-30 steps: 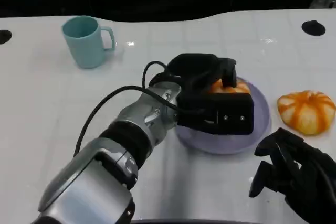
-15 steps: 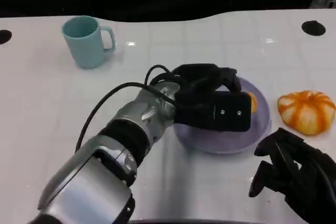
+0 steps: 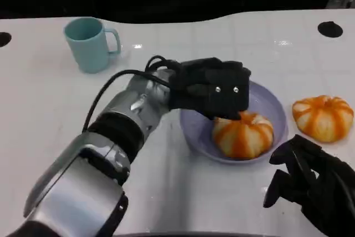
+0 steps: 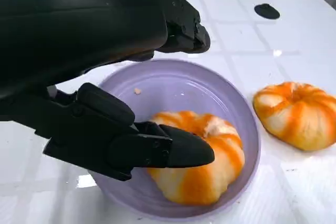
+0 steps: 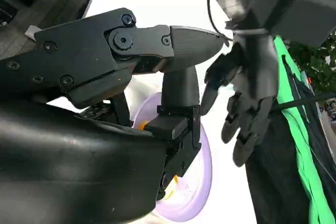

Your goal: Grasp the bread from the table and place it into the plate.

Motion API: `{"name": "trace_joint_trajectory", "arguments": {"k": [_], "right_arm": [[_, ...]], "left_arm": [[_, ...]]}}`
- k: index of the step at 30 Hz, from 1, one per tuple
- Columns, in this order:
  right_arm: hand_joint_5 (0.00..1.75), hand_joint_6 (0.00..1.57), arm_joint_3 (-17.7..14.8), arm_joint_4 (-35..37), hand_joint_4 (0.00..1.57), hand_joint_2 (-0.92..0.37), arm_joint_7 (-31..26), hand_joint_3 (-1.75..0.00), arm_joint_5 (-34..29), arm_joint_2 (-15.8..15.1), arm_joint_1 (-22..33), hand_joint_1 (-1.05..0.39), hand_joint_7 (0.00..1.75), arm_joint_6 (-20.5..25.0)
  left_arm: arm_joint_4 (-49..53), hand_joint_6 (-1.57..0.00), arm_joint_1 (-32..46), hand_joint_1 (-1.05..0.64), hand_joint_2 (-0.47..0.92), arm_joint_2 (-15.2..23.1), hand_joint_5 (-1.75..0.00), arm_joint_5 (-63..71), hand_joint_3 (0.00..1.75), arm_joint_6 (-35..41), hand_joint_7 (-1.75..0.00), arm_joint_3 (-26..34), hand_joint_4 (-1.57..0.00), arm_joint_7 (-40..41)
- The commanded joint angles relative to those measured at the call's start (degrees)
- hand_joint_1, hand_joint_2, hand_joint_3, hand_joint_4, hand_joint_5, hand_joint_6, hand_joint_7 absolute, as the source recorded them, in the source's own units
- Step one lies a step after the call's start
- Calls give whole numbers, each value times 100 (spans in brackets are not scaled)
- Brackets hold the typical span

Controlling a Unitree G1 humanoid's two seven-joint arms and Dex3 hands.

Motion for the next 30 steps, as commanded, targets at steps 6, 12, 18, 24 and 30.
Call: {"name": "trace_joint_trajectory", "arguments": {"k": [6, 12, 18, 24, 30], "right_arm": [[175, 50, -82, 21, 66, -92, 6, -42, 19, -75, -28, -43, 163, -64], [175, 49, -84, 54, 64, -92, 53, -41, 27, -80, -24, -42, 163, -111], [175, 49, -73, 21, 65, -92, 15, -40, 17, -49, -10, -42, 163, -98], [175, 49, -83, 1, 65, -92, -4, -39, 16, -57, -20, -43, 162, -63], [175, 50, -82, -2, 65, -92, -9, -39, 12, -60, -21, -43, 161, -60]], "left_arm": [[-1135, -33, 778, -74, 92, 429, -42, -1383, 39, -64, -14, 1008, -22, -718], [-2437, -51, 1794, -63, 92, 318, -69, -2599, 34, 549, -14, 1785, -31, -899], [-4033, -67, 2822, -60, 92, 57, -91, -3853, 35, 1912, -22, 2433, -51, -772], [-5827, -55, 3925, -62, 92, -95, -136, -5184, 44, 3672, -86, 2973, -55, -357], [-6148, -52, 4031, -62, 92, -64, -140, -5347, 46, 4041, -96, 2983, -55, -203]]}}
